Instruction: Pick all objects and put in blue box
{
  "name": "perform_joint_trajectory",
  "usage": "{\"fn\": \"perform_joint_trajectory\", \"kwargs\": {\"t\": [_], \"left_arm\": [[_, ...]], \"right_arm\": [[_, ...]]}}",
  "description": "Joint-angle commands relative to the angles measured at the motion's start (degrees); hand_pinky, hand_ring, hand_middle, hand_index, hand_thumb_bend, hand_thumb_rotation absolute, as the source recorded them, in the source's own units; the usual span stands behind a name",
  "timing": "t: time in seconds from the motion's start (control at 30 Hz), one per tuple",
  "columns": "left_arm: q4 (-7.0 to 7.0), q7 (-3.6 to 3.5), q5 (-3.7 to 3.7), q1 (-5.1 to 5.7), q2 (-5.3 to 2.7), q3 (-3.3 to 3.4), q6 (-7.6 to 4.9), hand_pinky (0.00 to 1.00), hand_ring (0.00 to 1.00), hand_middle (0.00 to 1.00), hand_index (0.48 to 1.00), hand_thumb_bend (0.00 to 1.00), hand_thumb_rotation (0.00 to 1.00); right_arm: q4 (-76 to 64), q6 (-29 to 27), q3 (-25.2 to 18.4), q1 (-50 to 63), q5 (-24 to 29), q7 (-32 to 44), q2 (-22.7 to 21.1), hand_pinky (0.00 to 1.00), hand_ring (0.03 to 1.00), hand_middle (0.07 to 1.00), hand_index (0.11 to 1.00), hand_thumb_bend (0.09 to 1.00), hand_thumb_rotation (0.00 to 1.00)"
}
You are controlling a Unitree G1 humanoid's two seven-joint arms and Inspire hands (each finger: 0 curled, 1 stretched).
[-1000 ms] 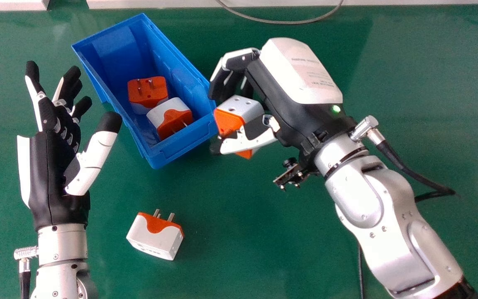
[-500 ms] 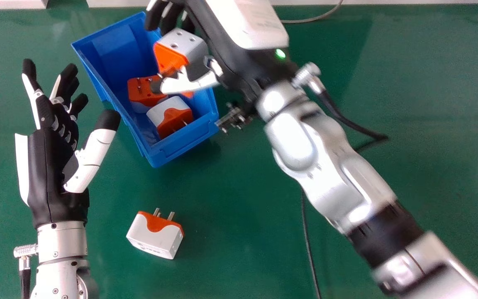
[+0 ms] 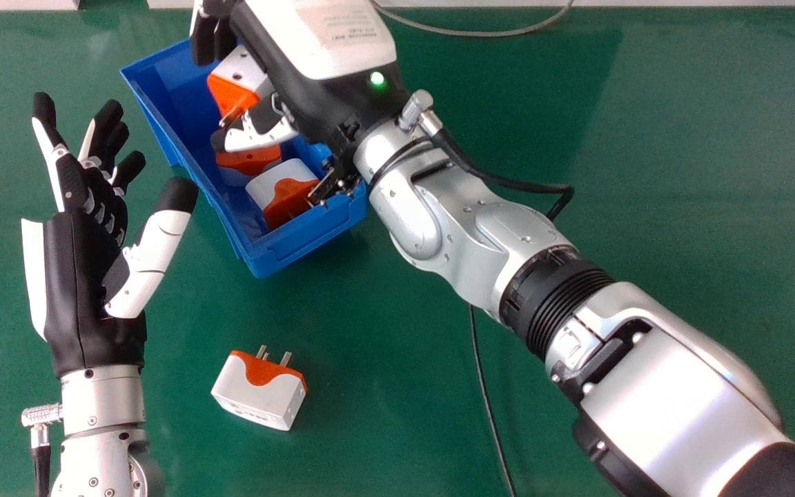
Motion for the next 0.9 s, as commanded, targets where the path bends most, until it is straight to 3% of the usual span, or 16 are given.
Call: {"fn": "perform_joint_trajectory", "kwargs": {"t": [0.0, 0.1, 0.13, 0.17, 0.23, 0.27, 0.33, 0.5, 0.67, 0.8, 0.87], "left_arm": [[-0.71, -0.23, 0.11, -0.02, 0.28, 0.0, -1.4, 0.88, 0.93, 0.93, 0.917, 0.83, 0.58], [-0.62, -0.65, -0.33, -0.07, 0.16, -0.13, -1.55, 0.88, 0.93, 0.93, 0.917, 0.83, 0.58], [-0.62, -0.61, -0.27, -0.07, 0.12, -0.11, -1.58, 0.88, 0.93, 0.93, 0.917, 0.83, 0.58], [-0.65, -0.63, -0.22, -0.06, 0.13, -0.1, -1.63, 0.88, 0.93, 0.93, 0.917, 0.83, 0.58], [-0.81, -0.95, -0.61, 0.01, 0.09, -0.08, -1.52, 0.89, 0.94, 0.93, 0.921, 0.83, 0.57], [-0.91, -0.92, -0.54, 0.07, 0.11, -0.04, -1.38, 0.89, 0.94, 0.94, 0.923, 0.83, 0.57], [-1.11, -0.81, -0.39, 0.19, 0.14, 0.03, -1.13, 0.89, 0.94, 0.94, 0.922, 0.83, 0.57], [-1.42, -0.46, 0.37, 0.5, 0.24, -0.05, -1.12, 0.89, 0.94, 0.94, 0.92, 0.85, 0.58], [-2.25, -1.22, -0.9, 1.11, -0.4, -0.34, -1.02, 0.89, 0.94, 0.94, 0.922, 0.85, 0.57], [-3.55, -1.24, -1.15, 2.21, -0.79, -0.32, -0.07, 0.9, 0.94, 0.93, 0.927, 0.85, 0.56], [-4.31, -1.51, -1.71, 2.81, -0.91, -0.33, 0.59, 0.9, 0.94, 0.93, 0.926, 0.85, 0.56]], "right_arm": [[-3.2, 2.8, 1.6, -2.7, -1.6, 2.6, -0.6, 0.41, 0.533, 0.586, 0.546, 0.563, 0.0], [-6.6, 5.7, 2.2, -1.5, -2.3, 4.9, -1.2, 0.41, 0.533, 0.586, 0.546, 0.563, 0.0], [-7.6, 6.2, 2.3, -1.0, -2.3, 5.2, -1.4, 0.45, 0.591, 0.66, 0.609, 0.639, 0.02], [-8.8, 6.7, 2.6, -0.4, -2.4, 5.5, -1.7, 0.45, 0.591, 0.66, 0.609, 0.639, 0.02], [-10.7, 7.6, 3.0, 0.5, -2.8, 5.4, -2.2, 0.82, 0.866, 0.889, 0.872, 0.883, 0.16], [-11.4, 8.1, 3.3, 0.9, -3.0, 5.1, -2.4, 0.91, 0.932, 0.943, 0.935, 0.941, 0.2], [-12.4, 8.6, 3.5, 1.4, -3.3, 4.6, -2.7, 0.97, 0.978, 0.982, 0.979, 0.982, 0.23], [-15.8, 9.7, 3.0, 3.0, -3.9, 3.8, -3.5, 1.0, 0.999, 1.0, 0.999, 1.0, 0.26], [-29.2, 12.3, 1.2, 9.2, -3.8, 5.8, -6.1, 1.0, 1.0, 1.0, 1.0, 1.0, 0.28], [-53.5, 23.9, -1.1, 21.4, -3.8, 18.5, -7.8, 1.0, 1.0, 1.0, 1.0, 1.0, 0.3], [-67.3, 32.2, -1.6, 29.0, -5.2, 27.5, -8.1, 1.0, 1.0, 1.0, 1.0, 0.99, 0.31]]}}
